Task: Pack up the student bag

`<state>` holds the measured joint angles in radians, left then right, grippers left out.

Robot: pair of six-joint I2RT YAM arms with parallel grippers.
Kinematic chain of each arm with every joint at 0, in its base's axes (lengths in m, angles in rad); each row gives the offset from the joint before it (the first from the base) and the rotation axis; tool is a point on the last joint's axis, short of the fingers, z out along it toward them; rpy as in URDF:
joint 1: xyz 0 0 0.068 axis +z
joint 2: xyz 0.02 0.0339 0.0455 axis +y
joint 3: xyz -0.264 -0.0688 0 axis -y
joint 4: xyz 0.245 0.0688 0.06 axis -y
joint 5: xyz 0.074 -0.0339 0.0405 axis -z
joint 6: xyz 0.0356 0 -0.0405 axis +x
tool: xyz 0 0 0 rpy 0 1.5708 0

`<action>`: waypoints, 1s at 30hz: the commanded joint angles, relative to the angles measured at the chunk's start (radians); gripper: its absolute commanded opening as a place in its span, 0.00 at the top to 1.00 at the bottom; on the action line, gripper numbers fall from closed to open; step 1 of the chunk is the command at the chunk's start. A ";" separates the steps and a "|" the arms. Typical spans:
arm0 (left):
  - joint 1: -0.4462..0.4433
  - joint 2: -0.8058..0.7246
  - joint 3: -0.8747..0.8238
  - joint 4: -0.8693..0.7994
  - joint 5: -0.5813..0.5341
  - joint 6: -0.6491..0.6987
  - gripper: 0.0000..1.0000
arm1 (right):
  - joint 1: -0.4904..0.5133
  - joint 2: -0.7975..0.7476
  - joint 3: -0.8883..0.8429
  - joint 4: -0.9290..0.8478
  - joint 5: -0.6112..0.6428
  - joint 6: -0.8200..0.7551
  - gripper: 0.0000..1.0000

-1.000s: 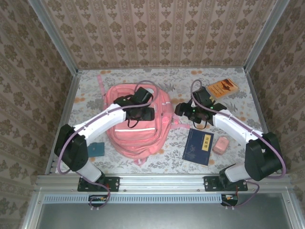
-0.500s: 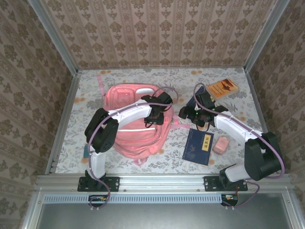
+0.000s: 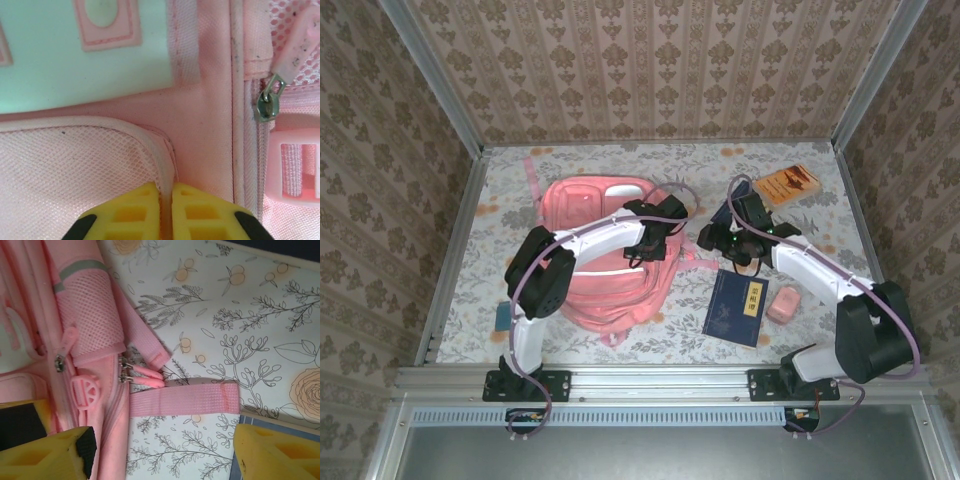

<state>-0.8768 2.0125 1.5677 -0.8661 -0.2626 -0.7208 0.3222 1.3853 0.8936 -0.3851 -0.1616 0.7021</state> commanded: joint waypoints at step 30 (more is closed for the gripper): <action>0.188 -0.542 -0.082 0.064 0.142 0.260 1.00 | 0.103 -0.053 0.024 0.196 -0.478 -0.450 0.45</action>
<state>-0.7010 1.5105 1.4700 -0.8860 -0.1139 -0.4660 0.4091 1.3052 0.8886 -0.2283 -0.6041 0.2749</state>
